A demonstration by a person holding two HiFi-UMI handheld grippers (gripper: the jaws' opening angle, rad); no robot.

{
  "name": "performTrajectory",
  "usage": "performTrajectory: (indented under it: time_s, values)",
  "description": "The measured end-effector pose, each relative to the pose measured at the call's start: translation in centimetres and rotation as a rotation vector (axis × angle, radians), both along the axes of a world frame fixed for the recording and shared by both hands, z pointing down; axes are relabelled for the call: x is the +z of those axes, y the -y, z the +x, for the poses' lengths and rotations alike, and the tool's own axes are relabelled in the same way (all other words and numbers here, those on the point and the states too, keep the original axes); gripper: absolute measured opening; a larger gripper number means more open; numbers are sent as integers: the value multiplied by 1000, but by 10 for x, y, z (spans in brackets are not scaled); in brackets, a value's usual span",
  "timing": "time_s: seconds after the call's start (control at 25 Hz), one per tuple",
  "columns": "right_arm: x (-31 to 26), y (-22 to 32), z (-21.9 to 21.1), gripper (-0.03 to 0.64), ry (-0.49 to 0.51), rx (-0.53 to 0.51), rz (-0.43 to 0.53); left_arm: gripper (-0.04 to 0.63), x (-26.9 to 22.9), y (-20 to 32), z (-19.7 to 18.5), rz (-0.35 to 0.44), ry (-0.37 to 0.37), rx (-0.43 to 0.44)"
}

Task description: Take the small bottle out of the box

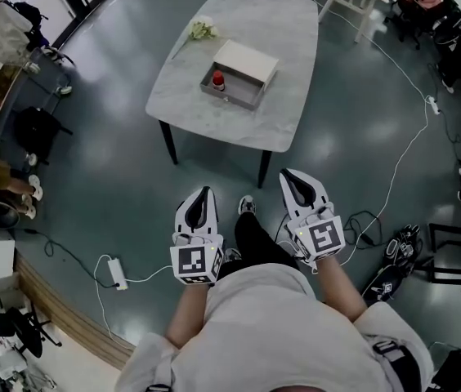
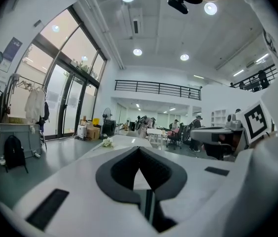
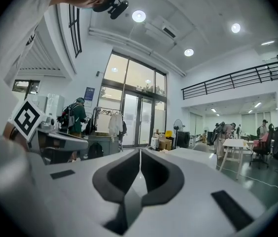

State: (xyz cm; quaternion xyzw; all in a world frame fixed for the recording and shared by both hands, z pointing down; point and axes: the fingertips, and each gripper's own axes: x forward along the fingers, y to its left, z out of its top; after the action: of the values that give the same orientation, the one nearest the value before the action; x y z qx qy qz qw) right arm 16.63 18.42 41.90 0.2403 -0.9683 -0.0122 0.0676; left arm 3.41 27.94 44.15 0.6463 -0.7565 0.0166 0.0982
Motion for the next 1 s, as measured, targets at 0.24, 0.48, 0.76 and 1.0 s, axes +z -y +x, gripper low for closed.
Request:
performTrajectory:
  time_s: [0.24, 0.48, 0.76, 1.0]
  values:
    - [3, 65, -45, 28, 2, -39, -1, 23, -5, 63, -47, -9, 39, -19]
    - [14, 126, -79, 28, 5, -87, -30, 23, 1, 130, -72, -37, 41, -26]
    - [35, 177, -87, 28, -19, -113, -68, 23, 19, 186, -79, -97, 73, -15]
    - [56, 189, -101, 28, -69, -164, -103, 23, 27, 211, -91, -123, 54, -18]
